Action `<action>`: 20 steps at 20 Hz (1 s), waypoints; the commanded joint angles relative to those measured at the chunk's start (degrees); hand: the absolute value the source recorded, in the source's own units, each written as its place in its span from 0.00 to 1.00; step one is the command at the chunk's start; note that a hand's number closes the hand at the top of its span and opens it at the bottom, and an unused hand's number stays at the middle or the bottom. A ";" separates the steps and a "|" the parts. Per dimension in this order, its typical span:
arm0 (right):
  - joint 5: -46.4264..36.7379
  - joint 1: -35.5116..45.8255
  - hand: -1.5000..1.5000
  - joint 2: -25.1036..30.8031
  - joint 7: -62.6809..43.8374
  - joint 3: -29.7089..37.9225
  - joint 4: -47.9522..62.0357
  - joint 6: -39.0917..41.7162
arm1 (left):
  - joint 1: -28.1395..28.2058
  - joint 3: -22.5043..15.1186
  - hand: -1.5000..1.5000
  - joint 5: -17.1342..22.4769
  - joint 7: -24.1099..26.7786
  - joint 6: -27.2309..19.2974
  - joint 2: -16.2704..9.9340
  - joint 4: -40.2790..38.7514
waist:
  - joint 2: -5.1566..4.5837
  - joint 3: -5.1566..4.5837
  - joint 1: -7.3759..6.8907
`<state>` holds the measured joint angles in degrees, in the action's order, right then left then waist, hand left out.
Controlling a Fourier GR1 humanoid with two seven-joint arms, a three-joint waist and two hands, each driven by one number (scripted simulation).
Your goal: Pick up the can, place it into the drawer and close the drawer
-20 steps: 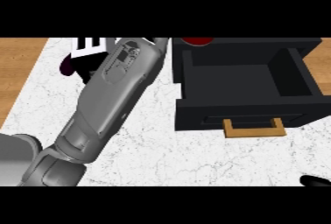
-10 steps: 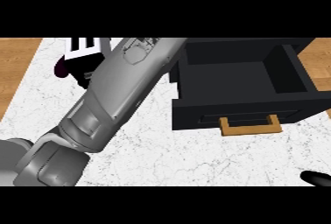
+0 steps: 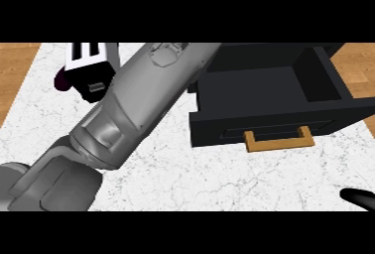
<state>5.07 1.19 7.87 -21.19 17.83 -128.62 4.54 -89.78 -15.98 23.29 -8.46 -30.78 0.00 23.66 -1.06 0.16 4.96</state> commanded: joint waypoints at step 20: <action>-19.65 9.98 0.00 9.56 6.56 -9.25 6.89 3.31 | -1.85 -0.18 0.00 10.32 8.59 -5.58 0.00 -5.03 | -0.75 -0.06 -0.35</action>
<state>-8.55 8.92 15.44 -15.46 11.60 -123.90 7.54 -92.47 -16.79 31.58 -1.64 -36.79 0.00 18.11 -1.88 0.15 5.21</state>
